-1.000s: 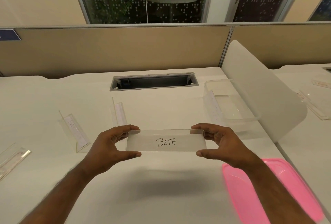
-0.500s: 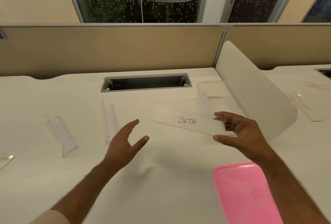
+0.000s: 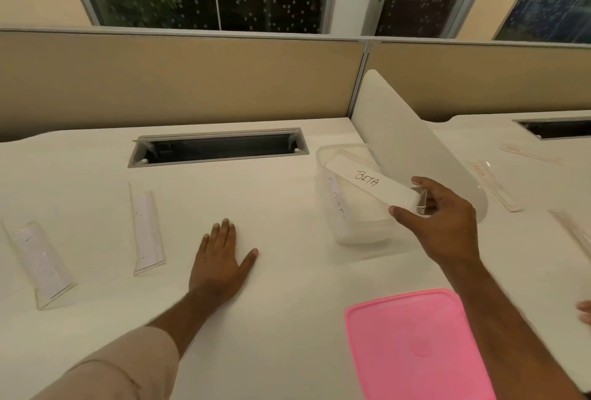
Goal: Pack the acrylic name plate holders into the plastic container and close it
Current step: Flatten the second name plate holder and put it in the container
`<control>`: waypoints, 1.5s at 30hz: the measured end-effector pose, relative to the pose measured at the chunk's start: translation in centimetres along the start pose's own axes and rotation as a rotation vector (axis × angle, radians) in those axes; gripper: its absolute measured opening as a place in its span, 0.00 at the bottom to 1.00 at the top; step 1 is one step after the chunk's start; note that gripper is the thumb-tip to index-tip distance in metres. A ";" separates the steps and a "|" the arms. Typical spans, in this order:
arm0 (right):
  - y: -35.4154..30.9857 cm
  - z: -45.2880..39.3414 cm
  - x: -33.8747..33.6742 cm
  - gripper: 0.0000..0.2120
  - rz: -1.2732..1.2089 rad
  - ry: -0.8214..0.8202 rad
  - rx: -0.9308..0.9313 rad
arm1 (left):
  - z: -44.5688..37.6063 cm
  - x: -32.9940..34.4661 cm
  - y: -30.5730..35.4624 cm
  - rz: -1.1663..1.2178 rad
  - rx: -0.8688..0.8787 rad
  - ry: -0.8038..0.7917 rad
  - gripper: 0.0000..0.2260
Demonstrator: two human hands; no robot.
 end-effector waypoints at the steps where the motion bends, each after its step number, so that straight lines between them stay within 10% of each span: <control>1: 0.1 -0.4 0.1 0.29 0.036 0.008 0.012 | -0.3 0.0 0.1 -0.009 -0.005 0.002 0.40; 13: 0.9 -4.3 5.9 0.31 0.305 -0.065 0.077 | -0.5 0.4 -0.1 -0.042 -0.023 0.010 0.40; 23: 3.4 -6.9 11.3 0.37 0.597 -0.505 0.421 | -0.6 0.4 -0.2 -0.039 -0.029 0.014 0.40; 31: 5.4 -7.8 13.9 0.21 0.599 -0.642 0.454 | -0.5 0.2 -0.1 -0.032 -0.027 0.013 0.40; 45: 3.6 -6.9 12.2 0.15 0.434 -0.303 0.330 | 0.2 -0.4 0.3 0.018 0.000 -0.021 0.36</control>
Point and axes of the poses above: each hand's wrist, its own z-axis away from the middle knuckle, its own x-axis out of the palm, y = z × x, the point moved 8 cm from there along -z, towards the middle knuckle, and after that the axes turned 14 degrees about -y, right-handed, at the moved point
